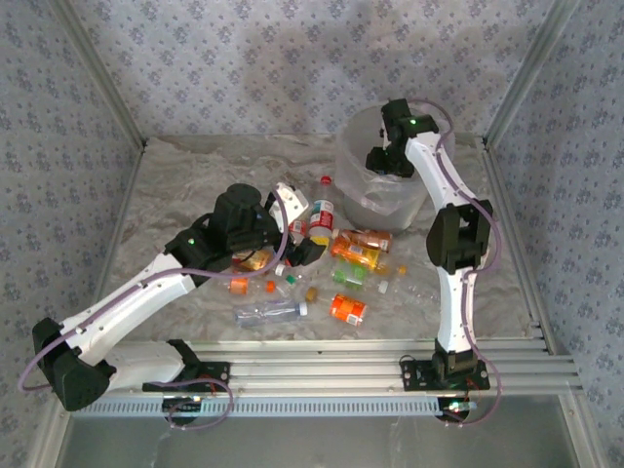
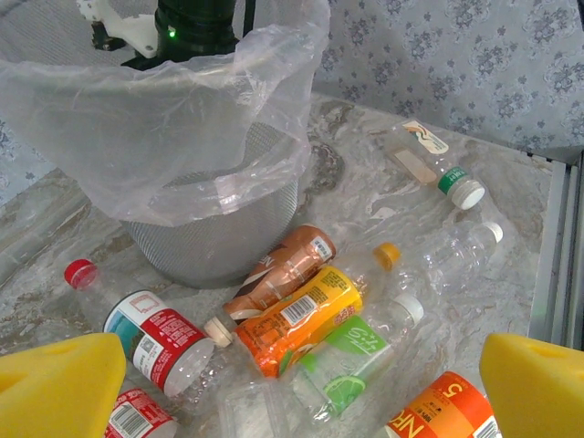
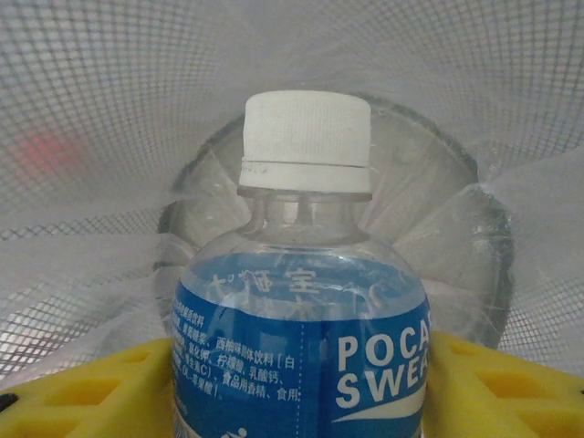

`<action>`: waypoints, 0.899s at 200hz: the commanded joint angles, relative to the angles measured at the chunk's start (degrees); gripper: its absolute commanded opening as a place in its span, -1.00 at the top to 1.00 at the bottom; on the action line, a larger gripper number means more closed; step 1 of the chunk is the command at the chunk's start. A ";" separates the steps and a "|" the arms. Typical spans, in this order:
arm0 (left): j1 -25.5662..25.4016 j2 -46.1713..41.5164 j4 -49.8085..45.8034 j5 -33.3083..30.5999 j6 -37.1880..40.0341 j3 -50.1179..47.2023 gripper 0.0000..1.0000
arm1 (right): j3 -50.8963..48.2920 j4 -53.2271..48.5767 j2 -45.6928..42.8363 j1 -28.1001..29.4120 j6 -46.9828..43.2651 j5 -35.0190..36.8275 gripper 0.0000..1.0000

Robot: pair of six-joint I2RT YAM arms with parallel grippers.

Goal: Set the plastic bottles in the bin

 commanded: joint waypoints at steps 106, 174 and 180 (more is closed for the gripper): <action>-0.44 -1.11 1.55 -0.62 0.86 0.07 -0.99 | 2.18 -3.90 5.92 -0.61 1.20 -1.23 -0.30; -0.54 -1.22 1.58 -0.75 0.92 0.04 -0.99 | 2.06 -4.04 6.37 -0.36 1.33 -0.33 -0.45; -0.58 -1.18 1.47 -0.76 0.98 -0.02 -0.99 | 2.10 -4.01 6.32 -0.32 1.33 -0.25 -0.48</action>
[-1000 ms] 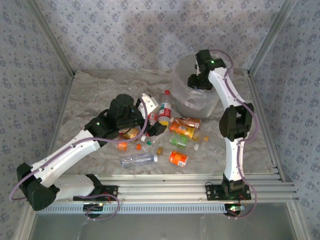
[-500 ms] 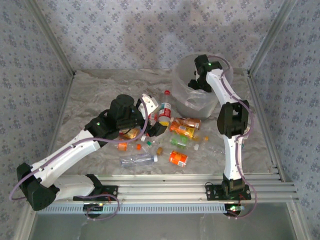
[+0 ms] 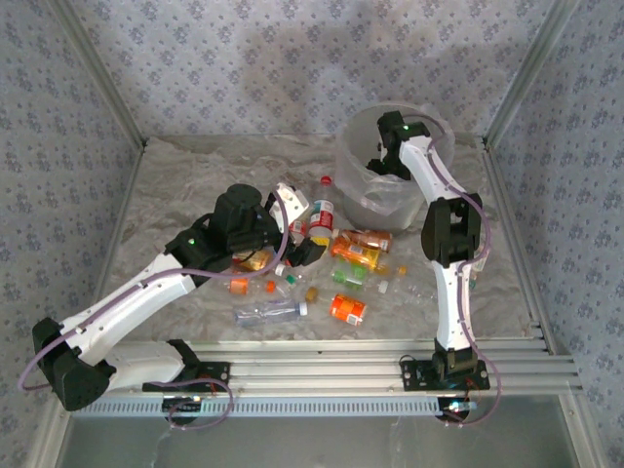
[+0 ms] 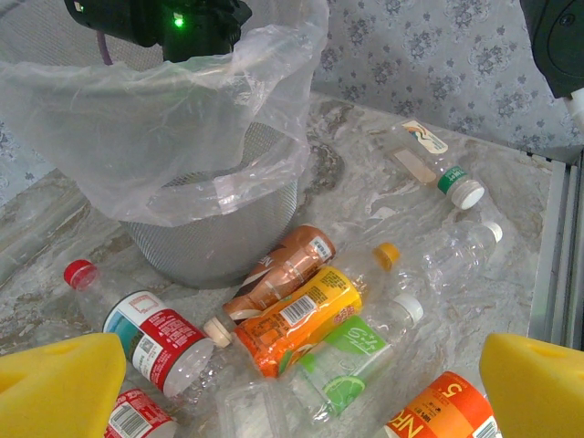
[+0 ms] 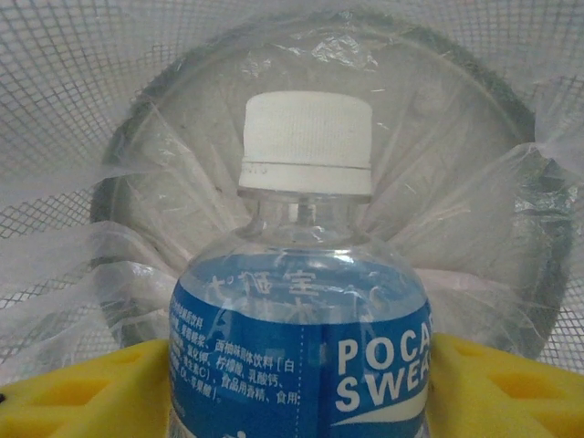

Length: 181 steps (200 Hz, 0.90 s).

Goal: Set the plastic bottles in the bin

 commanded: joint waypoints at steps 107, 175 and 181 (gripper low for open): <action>-0.72 -1.53 1.60 -1.04 0.99 -0.23 -0.99 | 1.80 -1.93 -3.25 0.12 0.62 0.07 -0.63; -0.70 -1.79 1.81 -0.95 0.79 -0.20 -0.99 | 2.70 -2.11 -9.46 0.12 0.72 0.70 -0.61; -0.73 -1.88 1.85 -0.99 0.73 -0.28 -0.99 | 2.70 -2.01 -10.09 0.16 0.73 0.78 -0.61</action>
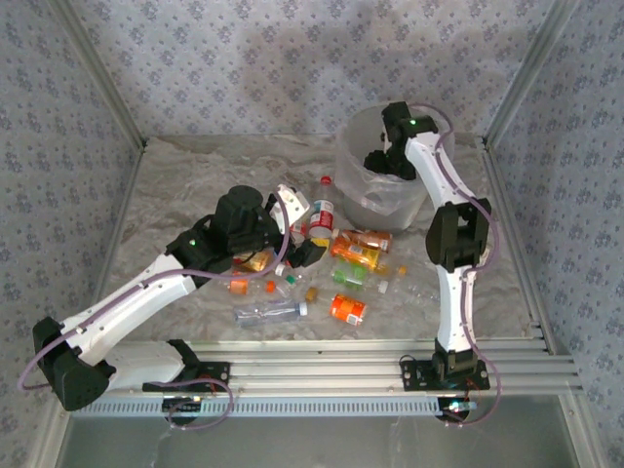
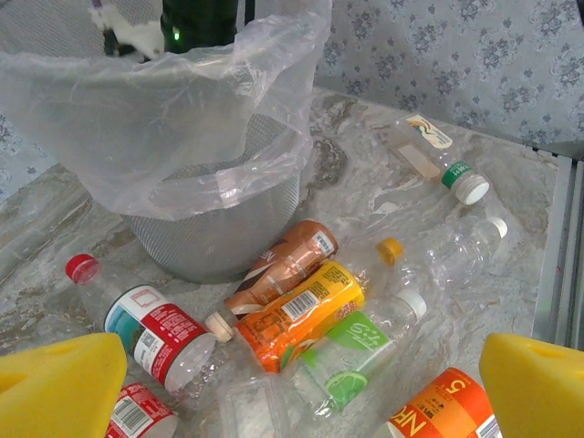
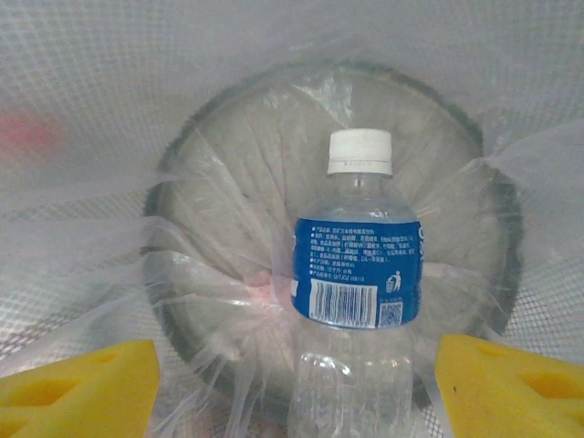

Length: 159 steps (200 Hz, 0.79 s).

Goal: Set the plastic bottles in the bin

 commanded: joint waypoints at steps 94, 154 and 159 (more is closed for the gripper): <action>-0.74 -1.90 1.87 -0.67 0.77 0.01 -0.99 | -0.67 5.76 -18.12 1.56 0.96 5.09 -0.52; -0.98 -2.32 1.72 -1.64 1.31 -0.18 -0.99 | -8.77 8.90 -29.35 4.53 0.88 9.99 -0.50; -0.97 -2.42 1.80 -1.62 1.33 -0.26 -0.99 | -10.34 9.53 -30.76 4.85 0.80 10.35 -0.50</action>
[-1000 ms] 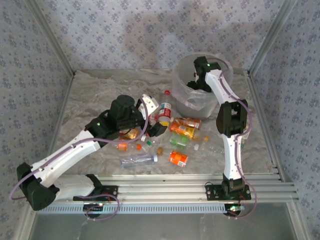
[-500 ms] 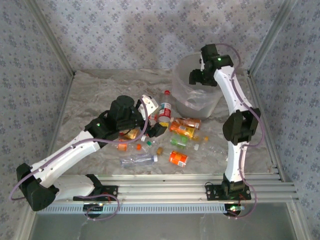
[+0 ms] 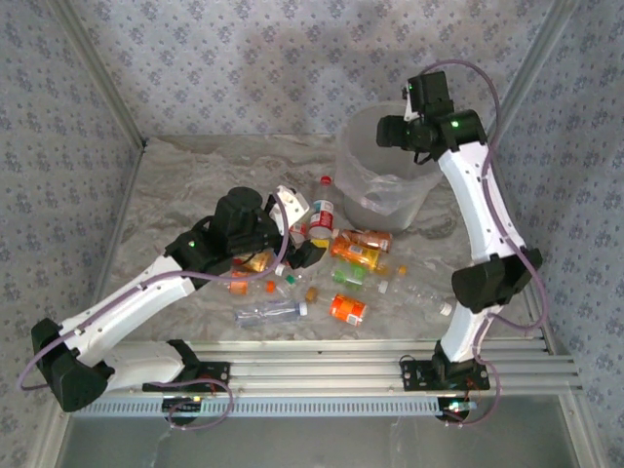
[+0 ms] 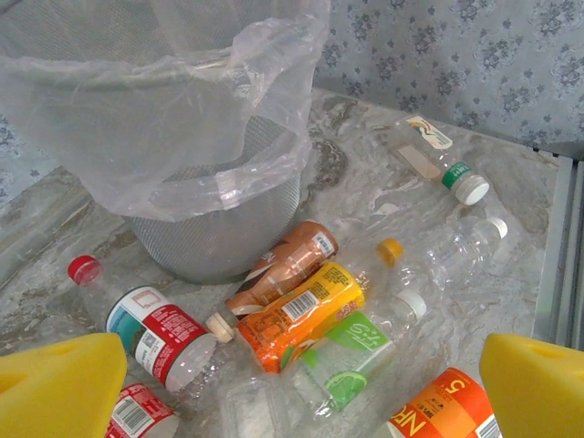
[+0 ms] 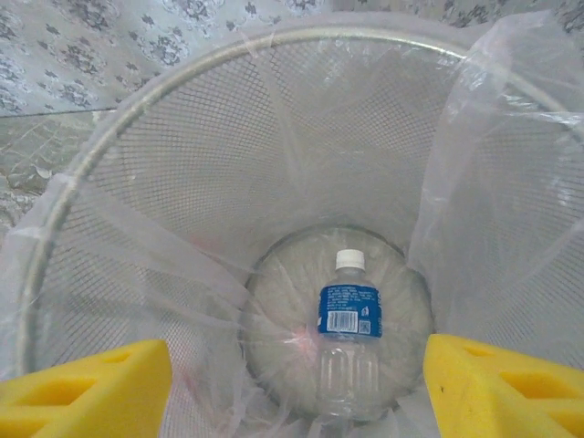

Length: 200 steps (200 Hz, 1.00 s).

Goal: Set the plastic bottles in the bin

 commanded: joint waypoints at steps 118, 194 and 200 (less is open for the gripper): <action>-2.73 -1.22 0.04 1.77 3.17 -0.02 -0.99 | -46.62 2.29 -40.48 11.79 10.76 8.05 -0.57; -4.50 -0.96 0.17 0.46 3.03 0.02 -0.99 | -70.31 -0.93 -53.61 15.29 24.95 5.82 -0.73; -4.58 -0.88 0.25 0.32 3.03 0.00 -0.99 | -71.14 -1.16 -54.06 15.47 26.24 5.59 -0.75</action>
